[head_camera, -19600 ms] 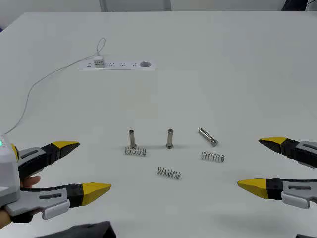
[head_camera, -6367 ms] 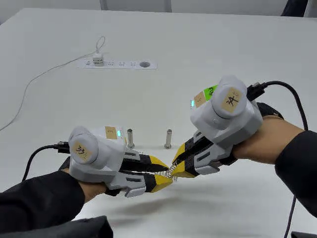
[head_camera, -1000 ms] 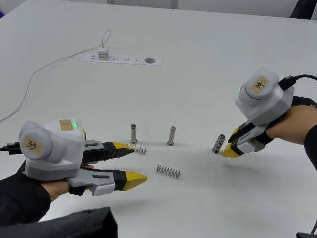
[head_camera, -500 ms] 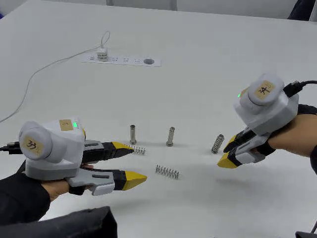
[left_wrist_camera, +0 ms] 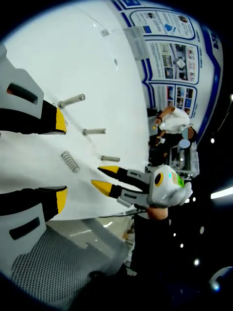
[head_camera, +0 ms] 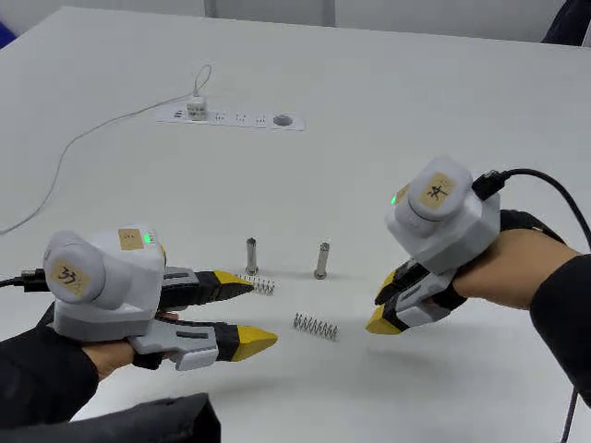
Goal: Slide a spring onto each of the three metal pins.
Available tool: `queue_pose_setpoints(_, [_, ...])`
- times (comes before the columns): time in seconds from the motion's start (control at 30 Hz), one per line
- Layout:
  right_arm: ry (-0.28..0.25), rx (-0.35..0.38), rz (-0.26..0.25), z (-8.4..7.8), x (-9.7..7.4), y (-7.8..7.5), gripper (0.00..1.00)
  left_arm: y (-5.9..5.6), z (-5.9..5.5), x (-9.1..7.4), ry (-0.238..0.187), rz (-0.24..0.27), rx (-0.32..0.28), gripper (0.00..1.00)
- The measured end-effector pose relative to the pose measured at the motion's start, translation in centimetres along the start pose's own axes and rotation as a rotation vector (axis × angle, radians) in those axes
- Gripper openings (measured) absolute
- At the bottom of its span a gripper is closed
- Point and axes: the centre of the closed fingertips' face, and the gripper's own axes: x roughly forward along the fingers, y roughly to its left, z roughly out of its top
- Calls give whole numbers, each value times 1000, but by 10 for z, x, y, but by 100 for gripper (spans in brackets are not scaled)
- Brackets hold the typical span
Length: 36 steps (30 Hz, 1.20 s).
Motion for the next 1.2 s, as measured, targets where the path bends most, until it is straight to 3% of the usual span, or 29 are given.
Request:
queue_pose_setpoints(0.23, [5, -46, 23, 12, 16, 9, 20, -1, -1, 1, 7, -4, 1, 43])
queue_pose_setpoints(0.67, [32, -76, 27, 13, 41, 16, 17, -2, -2, 2, 10, -7, 3, 43])
queue_pose_setpoints(1.2, [48, -105, 21, 11, 43, 13, 12, -3, -2, 5, 20, -19, 18, 42])
